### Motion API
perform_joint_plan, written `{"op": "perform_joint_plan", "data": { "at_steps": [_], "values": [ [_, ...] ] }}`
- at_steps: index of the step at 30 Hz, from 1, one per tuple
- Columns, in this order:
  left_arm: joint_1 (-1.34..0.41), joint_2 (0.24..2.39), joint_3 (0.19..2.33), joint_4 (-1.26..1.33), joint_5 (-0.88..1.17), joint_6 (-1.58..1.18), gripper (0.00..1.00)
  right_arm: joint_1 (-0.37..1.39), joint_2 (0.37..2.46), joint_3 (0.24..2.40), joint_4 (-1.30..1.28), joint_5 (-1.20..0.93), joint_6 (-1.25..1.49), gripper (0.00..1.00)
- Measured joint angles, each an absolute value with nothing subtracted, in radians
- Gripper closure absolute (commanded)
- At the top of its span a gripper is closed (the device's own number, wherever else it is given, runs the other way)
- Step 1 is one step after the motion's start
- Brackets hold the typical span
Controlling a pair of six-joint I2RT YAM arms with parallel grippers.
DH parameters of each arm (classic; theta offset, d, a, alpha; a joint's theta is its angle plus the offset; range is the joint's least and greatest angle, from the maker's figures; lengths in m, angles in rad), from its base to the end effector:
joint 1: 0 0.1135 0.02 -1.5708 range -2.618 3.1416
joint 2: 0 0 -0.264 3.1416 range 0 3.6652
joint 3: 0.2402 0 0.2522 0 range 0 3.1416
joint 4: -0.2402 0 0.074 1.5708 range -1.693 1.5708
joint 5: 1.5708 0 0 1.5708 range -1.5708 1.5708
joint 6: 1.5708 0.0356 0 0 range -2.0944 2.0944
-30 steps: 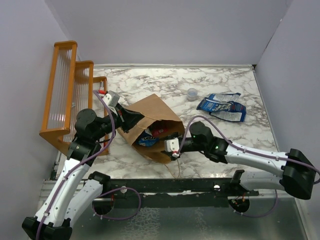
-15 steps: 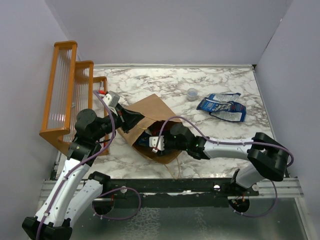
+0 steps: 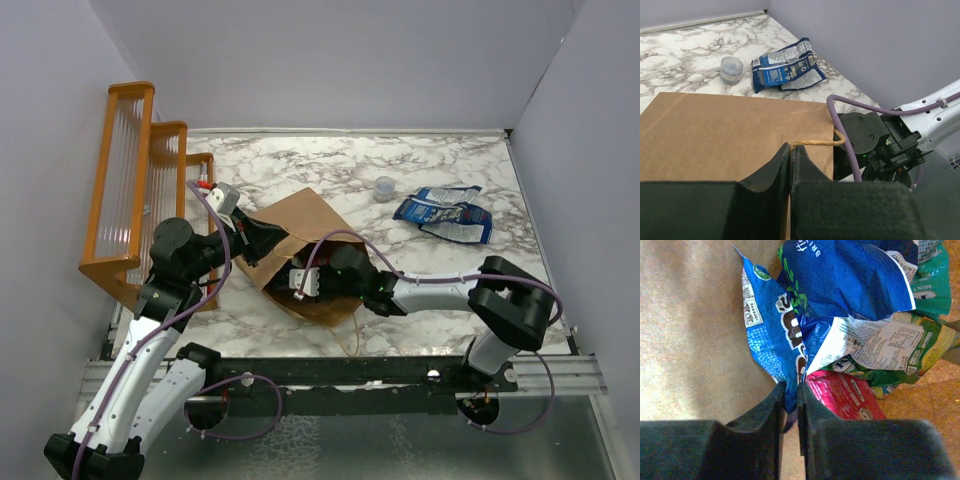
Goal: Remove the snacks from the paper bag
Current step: Take out the snack from the paper bag.
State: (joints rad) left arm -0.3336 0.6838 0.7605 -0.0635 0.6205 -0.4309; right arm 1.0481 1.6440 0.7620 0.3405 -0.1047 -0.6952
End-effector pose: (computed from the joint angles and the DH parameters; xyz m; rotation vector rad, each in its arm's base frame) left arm 0.1425 -0.0713 0.3602 0.4370 1.6072 -1.0699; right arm 0.1641 0.2922 0.1694 -1.6667 1.3191 0.3205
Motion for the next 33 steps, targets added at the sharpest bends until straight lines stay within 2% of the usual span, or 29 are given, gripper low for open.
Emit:
{"op": "perform_joint_plan", "data": {
  "at_steps": [4,25,33],
  "values": [
    [-0.334,0.684,0.76,-0.078,0.62,-0.424,1.0,1.048,1.633,0.755,0.338,-0.101,-0.694,0.98],
    [-0.334,0.686,0.76,-0.144,0.433,-0.421,1.0,1.048,1.127,0.632,0.194,-0.117,-0.629,0.99],
    [-0.334,0.686,0.76,-0.144,0.413,-0.42,1.0,1.048,0.897,0.489,0.303,-0.087,-0.607,0.99]
  ]
}}
